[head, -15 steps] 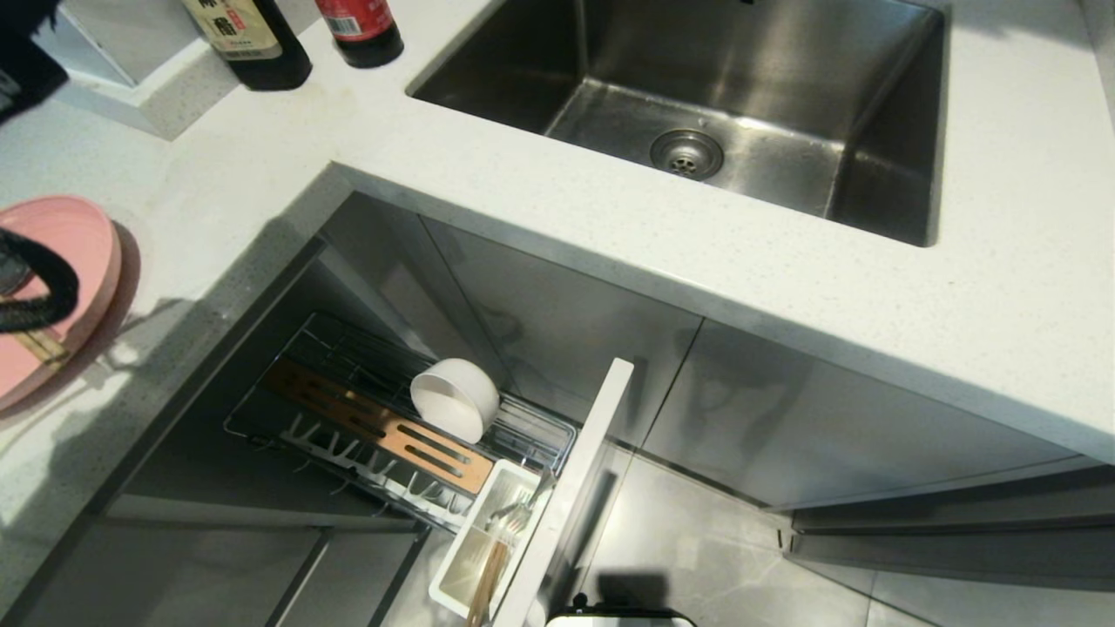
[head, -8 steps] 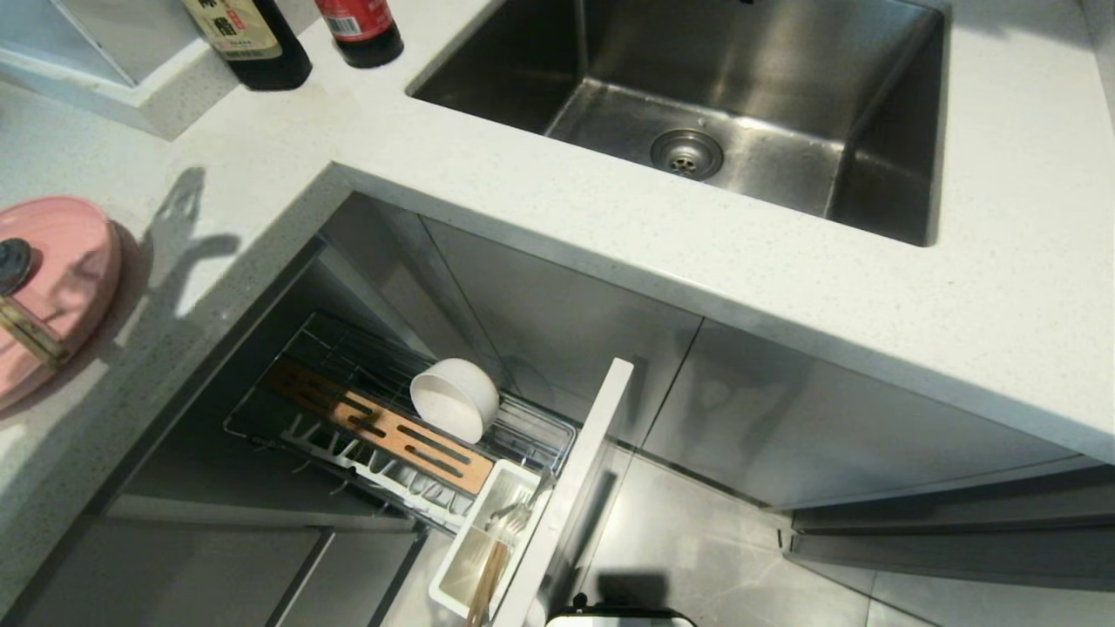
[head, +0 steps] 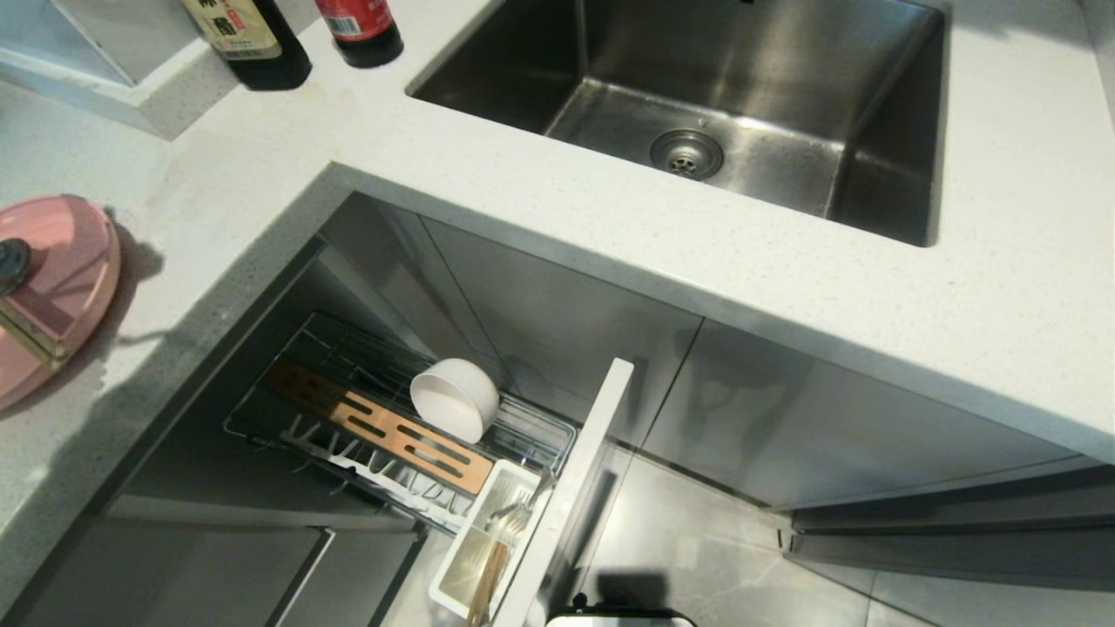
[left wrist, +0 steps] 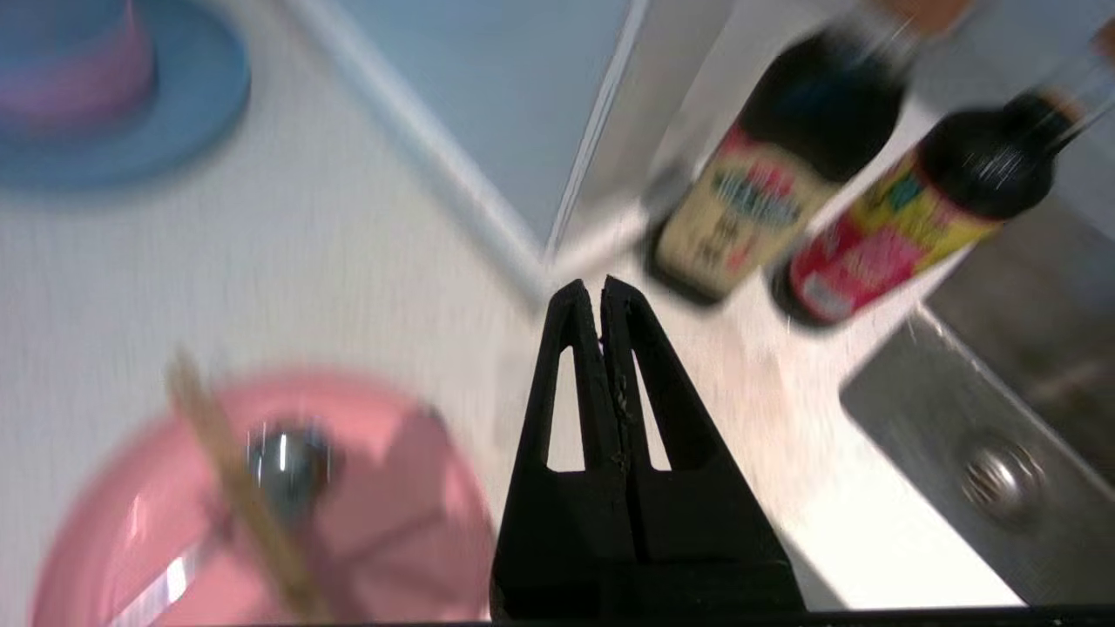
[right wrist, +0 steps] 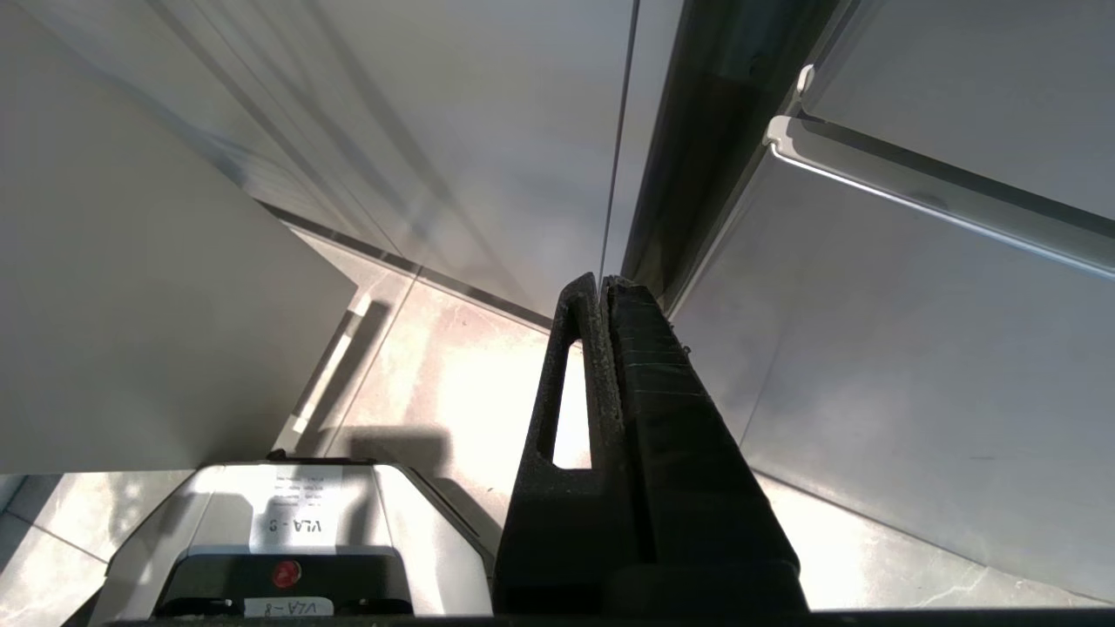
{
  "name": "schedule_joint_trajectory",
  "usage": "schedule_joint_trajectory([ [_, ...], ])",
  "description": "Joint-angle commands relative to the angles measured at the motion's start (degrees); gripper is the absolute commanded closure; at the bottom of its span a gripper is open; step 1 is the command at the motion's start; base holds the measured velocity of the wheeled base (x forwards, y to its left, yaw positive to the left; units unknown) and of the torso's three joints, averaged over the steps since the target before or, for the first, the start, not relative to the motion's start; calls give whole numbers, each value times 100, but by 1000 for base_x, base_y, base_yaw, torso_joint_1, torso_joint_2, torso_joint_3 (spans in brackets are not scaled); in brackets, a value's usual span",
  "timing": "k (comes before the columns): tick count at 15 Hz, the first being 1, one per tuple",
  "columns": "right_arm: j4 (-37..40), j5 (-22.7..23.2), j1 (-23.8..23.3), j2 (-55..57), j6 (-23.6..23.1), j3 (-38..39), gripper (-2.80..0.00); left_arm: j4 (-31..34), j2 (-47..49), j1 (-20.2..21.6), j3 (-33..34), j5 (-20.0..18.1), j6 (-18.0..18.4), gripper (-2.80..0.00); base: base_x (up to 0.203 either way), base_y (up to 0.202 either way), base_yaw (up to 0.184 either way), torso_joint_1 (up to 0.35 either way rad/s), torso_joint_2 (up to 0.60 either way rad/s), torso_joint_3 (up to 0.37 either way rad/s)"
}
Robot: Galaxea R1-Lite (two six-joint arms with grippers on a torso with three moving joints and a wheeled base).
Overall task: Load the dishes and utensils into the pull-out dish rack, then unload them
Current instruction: Pick up the chopsticks and place it in the cupboard
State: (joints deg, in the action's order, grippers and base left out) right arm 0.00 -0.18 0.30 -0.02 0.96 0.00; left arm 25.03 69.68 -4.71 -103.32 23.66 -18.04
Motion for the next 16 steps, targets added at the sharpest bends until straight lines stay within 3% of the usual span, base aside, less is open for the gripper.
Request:
schedule_joint_trajectory([
  [1, 0, 1, 5, 2, 1, 9, 0, 1958, -34, 10, -445, 40, -819, 0, 0, 0, 0, 0, 0, 0],
  [2, -3, 1, 5, 2, 0, 9, 0, 2643, -40, 15, -559, 85, -1229, 0, 0, 0, 0, 0, 0, 0],
  [3, -4, 1, 5, 2, 0, 9, 0, 2841, -23, 68, -611, 195, -1410, 0, 0, 0, 0, 0, 0, 0],
  [5, 0, 1, 5, 2, 0, 9, 0, 3073, 112, 222, -588, 847, -1435, 0, 0, 0, 0, 0, 0, 0],
  [10, -3, 1, 5, 2, 6, 9, 0, 3917, 116, 240, -332, 889, -1748, 0, 0, 0, 0, 0, 0, 0],
  [11, 0, 1, 5, 2, 0, 9, 0, 3986, 85, 241, -62, 864, -2036, -280, 0, 0, 0, 0, 0, 0],
  [14, 0, 1, 5, 2, 0, 9, 0, 4020, 57, 291, 287, 469, -2555, -280, 0, 0, 0, 0, 0, 0],
  [16, 0, 1, 5, 2, 7, 9, 0, 3954, 70, 412, 534, -105, -2832, -280, 0, 0, 0, 0, 0, 0],
])
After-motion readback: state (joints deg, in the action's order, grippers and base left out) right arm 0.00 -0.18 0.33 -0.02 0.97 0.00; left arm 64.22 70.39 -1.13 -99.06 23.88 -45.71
